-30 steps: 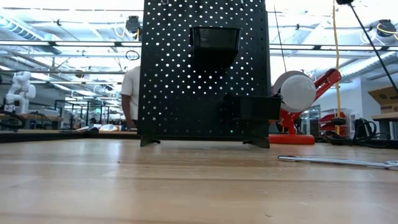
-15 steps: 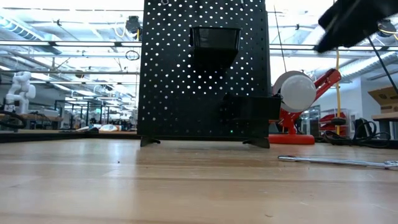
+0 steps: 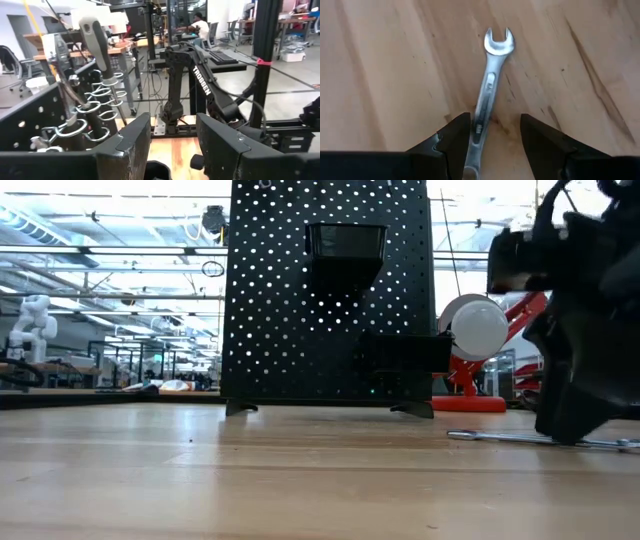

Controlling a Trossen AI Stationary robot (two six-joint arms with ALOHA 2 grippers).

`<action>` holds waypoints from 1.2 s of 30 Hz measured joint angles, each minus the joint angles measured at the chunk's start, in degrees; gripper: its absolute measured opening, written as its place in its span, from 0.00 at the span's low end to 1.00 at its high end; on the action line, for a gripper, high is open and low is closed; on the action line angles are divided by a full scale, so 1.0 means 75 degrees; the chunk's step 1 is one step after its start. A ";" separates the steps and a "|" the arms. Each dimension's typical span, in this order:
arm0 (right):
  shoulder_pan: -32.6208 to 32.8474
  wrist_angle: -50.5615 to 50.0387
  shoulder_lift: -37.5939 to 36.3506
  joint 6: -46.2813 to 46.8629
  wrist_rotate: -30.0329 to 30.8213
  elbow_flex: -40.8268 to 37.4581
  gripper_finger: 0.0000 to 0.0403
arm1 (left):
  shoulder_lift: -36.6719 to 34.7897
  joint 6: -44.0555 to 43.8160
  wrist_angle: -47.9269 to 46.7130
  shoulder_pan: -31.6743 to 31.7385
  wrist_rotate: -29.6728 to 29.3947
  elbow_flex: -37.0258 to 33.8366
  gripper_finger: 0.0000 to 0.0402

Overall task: Hang tools onto peg board
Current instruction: Hang the wrench on the pegboard

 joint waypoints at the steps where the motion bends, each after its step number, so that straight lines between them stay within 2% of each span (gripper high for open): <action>1: 0.0001 0.0029 0.0059 -0.0016 0.0014 0.0003 0.42 | 0.0000 0.0000 0.0006 -0.0037 -0.0001 0.0000 0.42; 4: -0.0011 0.0019 0.0198 -0.0090 0.0088 0.0032 0.41 | 0.0000 0.0015 0.0001 -0.0118 -0.0030 0.0000 0.42; 7: -0.0084 -0.0184 0.0370 -0.0096 -0.0077 0.0051 0.35 | 0.0000 0.0037 0.0008 -0.0139 -0.0041 0.0000 0.42; 14: -0.0297 -0.0182 0.0504 -0.0271 -0.0404 0.0073 0.07 | -0.0003 0.0003 0.0063 -0.0139 -0.0053 0.0000 0.42; 16: -0.0354 -0.0191 0.0504 -0.0295 -0.0434 0.0071 0.02 | -0.0003 -0.0010 0.0063 -0.0160 -0.0056 0.0000 0.42; 19: -0.0425 -0.0206 0.0504 -0.0298 -0.0530 0.0068 0.02 | -0.0006 -0.0015 0.0076 -0.0241 -0.0056 0.0000 0.42; 25: -0.0425 -0.0126 0.0404 -0.0528 -0.0168 0.0089 0.00 | -0.0020 -0.0007 0.0369 -0.0484 -0.0056 0.0003 0.42; 30: -0.0449 -0.0270 0.0280 -0.1072 0.0227 0.0521 0.00 | -0.0085 0.0003 0.0372 -0.0527 -0.0054 0.0003 0.42; 36: -0.0432 -0.0401 0.0230 -0.1532 0.0332 0.1154 0.00 | -0.0096 -0.0003 0.0383 -0.0527 -0.0054 0.0003 0.42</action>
